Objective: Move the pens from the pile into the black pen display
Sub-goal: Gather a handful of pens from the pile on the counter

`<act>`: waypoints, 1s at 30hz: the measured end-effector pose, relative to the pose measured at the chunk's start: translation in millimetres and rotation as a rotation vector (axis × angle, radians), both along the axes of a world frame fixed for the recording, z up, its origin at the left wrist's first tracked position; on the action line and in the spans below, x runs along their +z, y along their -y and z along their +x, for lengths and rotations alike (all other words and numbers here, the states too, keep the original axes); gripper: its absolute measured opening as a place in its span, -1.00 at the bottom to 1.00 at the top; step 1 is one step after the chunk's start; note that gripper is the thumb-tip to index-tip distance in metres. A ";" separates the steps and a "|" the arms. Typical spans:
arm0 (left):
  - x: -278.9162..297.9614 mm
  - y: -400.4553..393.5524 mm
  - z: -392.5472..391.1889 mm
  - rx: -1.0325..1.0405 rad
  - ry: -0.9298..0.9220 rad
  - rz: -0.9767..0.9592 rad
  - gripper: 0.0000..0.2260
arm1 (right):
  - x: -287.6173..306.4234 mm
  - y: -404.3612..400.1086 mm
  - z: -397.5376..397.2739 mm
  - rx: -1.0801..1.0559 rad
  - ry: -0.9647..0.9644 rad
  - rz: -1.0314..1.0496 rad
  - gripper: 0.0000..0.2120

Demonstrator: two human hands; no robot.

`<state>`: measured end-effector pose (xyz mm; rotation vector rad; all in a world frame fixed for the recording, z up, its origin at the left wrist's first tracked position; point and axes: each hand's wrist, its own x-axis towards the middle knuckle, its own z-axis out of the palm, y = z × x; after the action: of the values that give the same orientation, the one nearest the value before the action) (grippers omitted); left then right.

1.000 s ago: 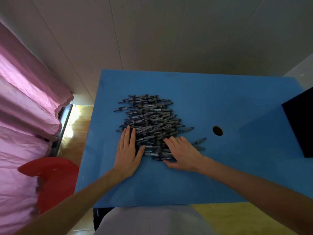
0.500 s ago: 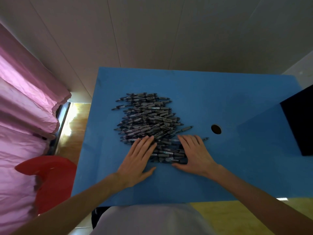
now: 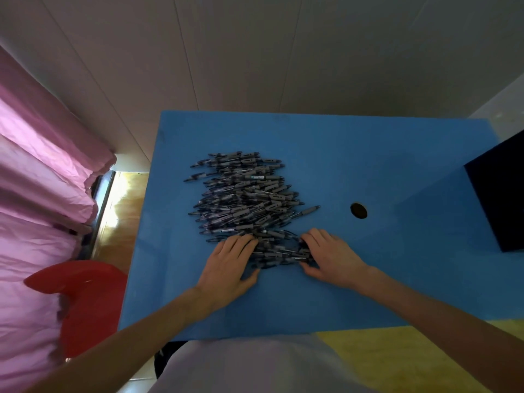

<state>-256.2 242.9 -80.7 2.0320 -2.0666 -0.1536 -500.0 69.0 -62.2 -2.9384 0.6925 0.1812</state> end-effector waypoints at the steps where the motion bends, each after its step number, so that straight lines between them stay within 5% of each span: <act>1: 1.3 1.6 1.3 -0.013 0.013 -0.004 -0.45 | 1.3 0.6 -0.8 -0.001 -0.007 0.010 -0.45; 17: 10.0 11.1 -6.6 -0.182 0.033 0.083 -0.51 | 18.7 10.8 -23.8 -0.074 -0.179 0.000 -0.65; 24: 19.1 25.3 -38.6 -0.027 -0.030 0.234 -0.27 | 24.4 17.6 -32.3 -0.100 -0.261 0.043 -0.65; 30: 11.3 26.4 -43.6 0.011 -0.072 0.172 -0.50 | 41.0 32.7 -56.2 -0.234 -0.229 0.156 -0.74</act>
<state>-299.8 216.6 -69.3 2.1001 -2.0618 -0.4098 -556.2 36.3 -21.3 -2.6865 0.9956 0.5280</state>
